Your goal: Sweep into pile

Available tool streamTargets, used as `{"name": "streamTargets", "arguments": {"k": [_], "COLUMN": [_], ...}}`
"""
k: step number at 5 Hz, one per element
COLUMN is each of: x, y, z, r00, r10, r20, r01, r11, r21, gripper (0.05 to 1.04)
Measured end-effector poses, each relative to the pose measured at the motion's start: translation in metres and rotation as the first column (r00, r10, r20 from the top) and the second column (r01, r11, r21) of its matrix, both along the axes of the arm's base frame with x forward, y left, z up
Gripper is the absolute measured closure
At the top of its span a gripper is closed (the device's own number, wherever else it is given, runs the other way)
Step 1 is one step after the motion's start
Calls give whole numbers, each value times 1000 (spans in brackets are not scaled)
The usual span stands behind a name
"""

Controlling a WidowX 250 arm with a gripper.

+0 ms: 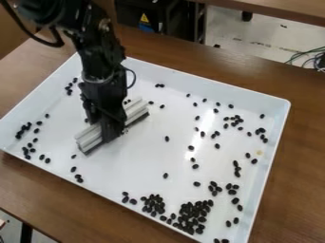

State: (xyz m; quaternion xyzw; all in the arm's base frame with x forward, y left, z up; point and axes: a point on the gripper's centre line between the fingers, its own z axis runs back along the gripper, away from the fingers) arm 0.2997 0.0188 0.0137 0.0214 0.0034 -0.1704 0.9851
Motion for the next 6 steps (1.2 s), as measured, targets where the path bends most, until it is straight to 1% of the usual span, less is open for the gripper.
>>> {"name": "streamTargets", "arguments": {"k": [1, 2, 3, 4, 5, 6], "x": [6, 21, 30, 39, 41, 51], "y": [14, 45, 82, 102, 117, 123], "z": [32, 53, 48, 41, 25, 11], "r00": [993, 953, 889, 844, 835, 882], "r10": [121, 296, 447, 521, 536, 460], "r20": [-7, 58, 99, 127, 120, 100], "r01": [-121, -300, -454, -527, -541, -464], "r11": [992, 951, 889, 850, 841, 885], "r21": [34, 72, 65, 14, 9, 29], "gripper": [723, 723, 723, 723, 723, 723]}}
